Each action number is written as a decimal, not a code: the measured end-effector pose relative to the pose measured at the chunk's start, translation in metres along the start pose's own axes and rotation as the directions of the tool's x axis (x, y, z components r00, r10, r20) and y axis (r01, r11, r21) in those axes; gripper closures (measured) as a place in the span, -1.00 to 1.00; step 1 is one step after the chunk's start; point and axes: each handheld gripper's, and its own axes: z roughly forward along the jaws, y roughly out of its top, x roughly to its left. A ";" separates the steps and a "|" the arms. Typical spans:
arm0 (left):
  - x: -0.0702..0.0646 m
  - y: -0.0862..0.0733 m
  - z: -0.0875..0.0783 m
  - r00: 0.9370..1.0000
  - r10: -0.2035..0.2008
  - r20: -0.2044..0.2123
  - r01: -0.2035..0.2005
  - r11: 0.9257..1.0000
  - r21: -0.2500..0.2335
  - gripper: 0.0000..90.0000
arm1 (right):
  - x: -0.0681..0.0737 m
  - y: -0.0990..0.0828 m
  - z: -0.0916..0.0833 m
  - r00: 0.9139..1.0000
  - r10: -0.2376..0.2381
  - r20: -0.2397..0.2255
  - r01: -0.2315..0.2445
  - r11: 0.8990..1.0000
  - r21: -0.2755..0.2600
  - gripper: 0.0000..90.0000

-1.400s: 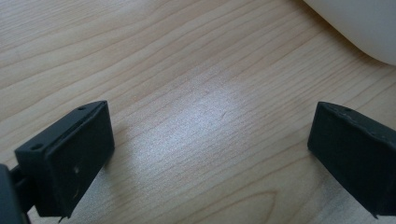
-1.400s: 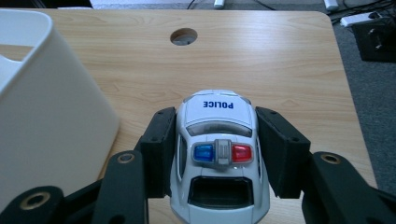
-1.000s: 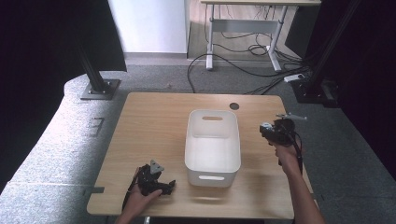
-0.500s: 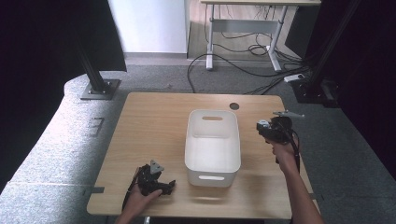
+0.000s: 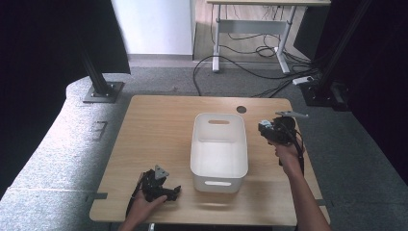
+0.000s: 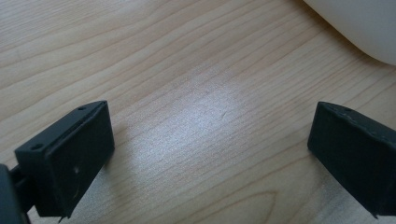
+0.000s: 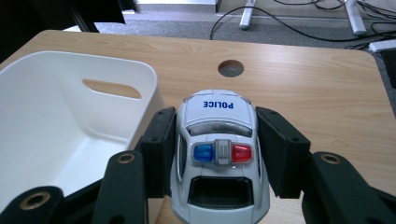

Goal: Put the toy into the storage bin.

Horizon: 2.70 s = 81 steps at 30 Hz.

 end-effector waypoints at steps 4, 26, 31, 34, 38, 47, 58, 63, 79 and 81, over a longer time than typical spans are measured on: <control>0.000 0.000 0.000 1.000 0.000 0.000 0.000 1.000 0.000 -0.99 | 0.006 0.003 0.000 1.000 -0.008 -0.009 0.008 1.000 -0.003 0.11; 0.000 0.000 0.000 1.000 0.000 0.000 0.000 1.000 0.000 -0.99 | 0.033 0.017 0.000 0.998 -0.027 -0.048 0.026 0.999 -0.023 0.11; 0.000 0.000 0.000 1.000 0.000 0.000 0.000 1.000 0.000 -0.99 | 0.036 0.019 0.000 0.998 -0.030 -0.050 0.029 0.999 -0.024 0.11; 0.000 0.000 0.000 1.000 0.000 0.000 0.000 1.000 0.000 -0.99 | 0.039 0.020 0.000 0.998 -0.032 -0.052 0.031 0.999 -0.024 0.11; 0.000 0.000 0.000 1.000 0.000 0.000 0.000 1.000 0.000 -0.99 | 0.043 0.021 0.001 0.998 -0.039 -0.054 0.038 0.999 -0.025 0.11; 0.000 0.000 0.000 1.000 0.000 -0.001 0.000 1.000 0.000 -0.99 | 0.052 0.022 0.005 0.997 -0.052 -0.060 0.051 0.999 -0.017 0.11; 0.000 0.000 0.000 1.000 0.000 0.000 0.000 1.000 -0.001 -0.99 | 0.063 0.024 0.008 0.996 -0.054 -0.074 0.053 0.998 -0.018 0.11; 0.000 0.000 0.000 1.000 -0.001 0.000 0.001 1.000 0.000 -0.99 | 0.068 0.026 0.010 0.995 -0.058 -0.081 0.057 0.998 -0.017 0.11; 0.000 0.000 0.000 1.000 0.000 -0.001 0.000 1.000 -0.001 -0.99 | 0.082 0.030 0.015 0.993 -0.069 -0.095 0.068 0.998 -0.015 0.11; 0.000 0.000 0.000 1.000 -0.001 0.000 0.001 1.000 0.000 -0.99 | 0.084 0.031 0.016 0.993 -0.072 -0.096 0.071 0.997 -0.015 0.11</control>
